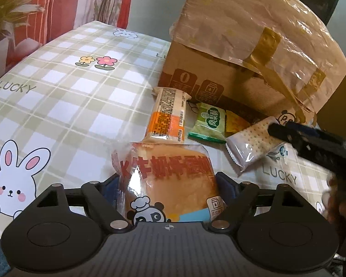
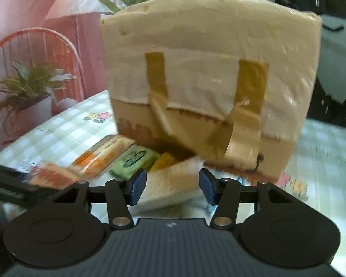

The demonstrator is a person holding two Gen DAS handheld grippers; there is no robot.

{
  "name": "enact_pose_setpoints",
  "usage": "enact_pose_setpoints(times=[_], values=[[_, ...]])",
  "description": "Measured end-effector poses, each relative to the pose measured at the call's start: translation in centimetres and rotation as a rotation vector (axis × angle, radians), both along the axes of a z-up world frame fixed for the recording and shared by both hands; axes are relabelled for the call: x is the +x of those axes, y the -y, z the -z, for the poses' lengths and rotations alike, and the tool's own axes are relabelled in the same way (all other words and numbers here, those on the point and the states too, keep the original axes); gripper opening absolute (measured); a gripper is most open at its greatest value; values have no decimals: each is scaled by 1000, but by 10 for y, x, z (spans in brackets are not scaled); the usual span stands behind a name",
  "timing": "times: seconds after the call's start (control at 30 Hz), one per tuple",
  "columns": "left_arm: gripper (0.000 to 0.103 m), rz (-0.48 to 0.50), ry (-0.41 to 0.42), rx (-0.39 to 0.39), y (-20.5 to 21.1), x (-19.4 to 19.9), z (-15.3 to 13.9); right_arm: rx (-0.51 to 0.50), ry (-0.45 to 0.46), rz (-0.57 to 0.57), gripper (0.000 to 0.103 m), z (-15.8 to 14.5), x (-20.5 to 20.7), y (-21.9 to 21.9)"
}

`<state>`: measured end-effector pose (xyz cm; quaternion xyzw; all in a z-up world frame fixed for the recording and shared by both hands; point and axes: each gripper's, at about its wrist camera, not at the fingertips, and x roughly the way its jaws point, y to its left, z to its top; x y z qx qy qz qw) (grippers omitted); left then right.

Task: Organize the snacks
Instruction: 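Grasp the red-lettered bread bag with the left tool while the right tool reaches toward the crackers, then lower the right tool onto the white cracker packet while the left tool holds the bread bag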

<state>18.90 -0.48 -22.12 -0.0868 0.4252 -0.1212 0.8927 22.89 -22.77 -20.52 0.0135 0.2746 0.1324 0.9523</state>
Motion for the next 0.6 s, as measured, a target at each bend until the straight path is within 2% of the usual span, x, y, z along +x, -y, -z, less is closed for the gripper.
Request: enact_pose_setpoints(times=[0.1,0.2,0.37,0.47,0.53,0.6], values=[[85,-8,0,-3,-3,-1,0,-8,-14,27,54,5,18,4],[85,-13,0,-12,-5,0,1,27,-84,22,55,12,26,8],[85,-16,0,-22,-7,-1,1,62,-139,-8,54,15,3,12],[86,-18,-1,-30,-7,-1,2,91,-229,-30,55,21,-8,13],[86,-17,0,-30,-8,-1,2,74,-266,-54,54,23,-13,10],[86,-17,-1,-37,-9,-1,3,40,-249,-49,54,19,-15,8]])
